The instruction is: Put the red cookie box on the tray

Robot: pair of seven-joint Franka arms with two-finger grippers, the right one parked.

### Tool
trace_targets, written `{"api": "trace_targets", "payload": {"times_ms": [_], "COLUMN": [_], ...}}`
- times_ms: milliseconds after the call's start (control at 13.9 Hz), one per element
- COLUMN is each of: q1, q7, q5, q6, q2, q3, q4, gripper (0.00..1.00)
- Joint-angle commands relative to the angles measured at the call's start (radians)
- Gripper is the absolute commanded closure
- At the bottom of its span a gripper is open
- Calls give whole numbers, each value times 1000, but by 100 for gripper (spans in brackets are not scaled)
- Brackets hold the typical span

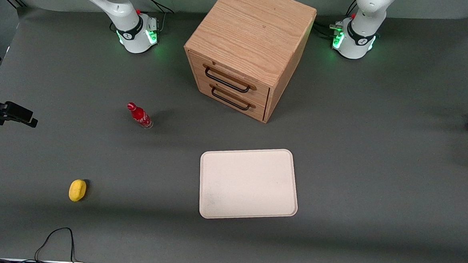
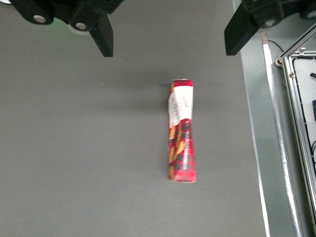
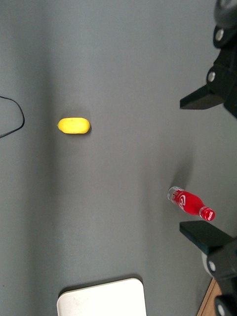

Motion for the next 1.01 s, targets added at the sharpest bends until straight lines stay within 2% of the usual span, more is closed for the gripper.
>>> {"api": "trace_targets", "payload": {"times_ms": [0,935], "q1": [41,62], "q7": [25,12], "q5": [10,7], "q6": [20,367], "q2": [55,246], "q3": [-15,-17], "q4": [59,-125], "gripper": [0,0]}}
